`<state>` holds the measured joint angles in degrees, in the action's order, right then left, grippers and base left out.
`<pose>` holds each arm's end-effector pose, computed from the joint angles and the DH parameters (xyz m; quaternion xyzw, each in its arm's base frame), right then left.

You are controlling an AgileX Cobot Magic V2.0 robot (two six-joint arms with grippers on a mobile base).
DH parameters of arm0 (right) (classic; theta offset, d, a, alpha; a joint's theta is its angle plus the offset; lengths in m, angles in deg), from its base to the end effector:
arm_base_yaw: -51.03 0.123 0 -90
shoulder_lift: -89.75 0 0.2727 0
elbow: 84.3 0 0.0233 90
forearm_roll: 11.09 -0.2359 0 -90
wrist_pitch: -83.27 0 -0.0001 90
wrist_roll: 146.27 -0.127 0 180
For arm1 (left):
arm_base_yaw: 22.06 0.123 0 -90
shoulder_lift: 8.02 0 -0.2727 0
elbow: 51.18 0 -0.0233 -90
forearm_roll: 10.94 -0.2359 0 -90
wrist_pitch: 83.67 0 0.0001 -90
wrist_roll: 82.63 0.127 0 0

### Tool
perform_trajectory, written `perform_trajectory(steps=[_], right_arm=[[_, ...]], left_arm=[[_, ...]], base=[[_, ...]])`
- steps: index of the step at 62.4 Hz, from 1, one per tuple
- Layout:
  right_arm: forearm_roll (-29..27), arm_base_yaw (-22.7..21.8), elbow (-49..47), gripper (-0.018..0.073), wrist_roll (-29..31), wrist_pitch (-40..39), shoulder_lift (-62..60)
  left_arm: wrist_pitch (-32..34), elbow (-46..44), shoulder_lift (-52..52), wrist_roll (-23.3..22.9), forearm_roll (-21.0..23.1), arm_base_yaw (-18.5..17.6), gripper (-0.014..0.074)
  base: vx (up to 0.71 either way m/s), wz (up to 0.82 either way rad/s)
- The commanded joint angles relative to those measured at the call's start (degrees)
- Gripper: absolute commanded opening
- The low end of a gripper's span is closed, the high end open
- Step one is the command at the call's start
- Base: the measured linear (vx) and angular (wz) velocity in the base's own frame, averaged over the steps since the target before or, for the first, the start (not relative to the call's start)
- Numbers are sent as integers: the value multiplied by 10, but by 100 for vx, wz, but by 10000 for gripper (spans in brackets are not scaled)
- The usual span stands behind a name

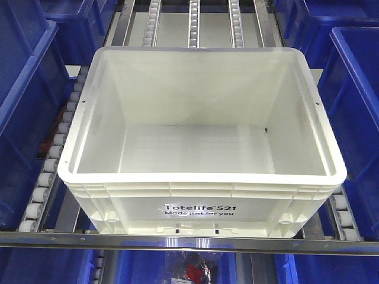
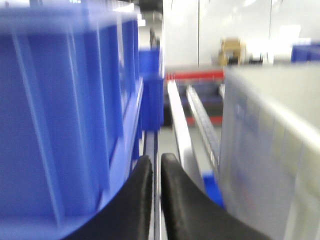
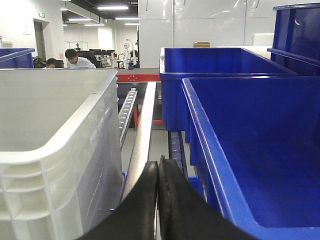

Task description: Move bin from left to right shelf

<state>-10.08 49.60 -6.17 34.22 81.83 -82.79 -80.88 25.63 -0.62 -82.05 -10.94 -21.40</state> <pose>0.0893 -0.0022 0.2126 -0.0006 0.6701 -0.0188 0.7420 0.0875 0.0010 0.2240 -0.0005 0.6522 0.0082 0.7580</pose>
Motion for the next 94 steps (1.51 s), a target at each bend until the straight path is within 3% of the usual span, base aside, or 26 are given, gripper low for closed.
perform_trajectory(steps=[1, 17, 32, 46, 68, 75, 88, 94], right_arm=[[6, 1, -48, -9, 4, -36, -7], [15, 1, -219, -9, 8, 19, 78], [13, 1, -343, -9, 8, 161, 211], [13, 1, -343, -9, 8, 208, 283], [13, 1, -343, 21, 8, 207, 313], [13, 1, -343, 120, 8, 207, 313], [13, 1, -343, 496, 8, 202, 313], [13, 1, -343, 624, 3, 201, 313]], left_arm=[[74, -57, -5, -10, 4, -3, 38], [1, -241, 69, -6, 4, -3, 38], [-214, -399, 200, -6, 0, -3, 38], [-268, -394, 247, -9, 0, -3, 38], [-266, -394, 256, -14, 4, -3, 63], [-266, -394, 256, -14, 4, -3, 150], [-261, -394, 256, -14, 4, -3, 487], [-259, -394, 256, -14, 4, -3, 580]], base=[[0, 0], [0, 0], [0, 0], [0, 0], [0, 0], [0, 0], [0, 0], [0, 0]])
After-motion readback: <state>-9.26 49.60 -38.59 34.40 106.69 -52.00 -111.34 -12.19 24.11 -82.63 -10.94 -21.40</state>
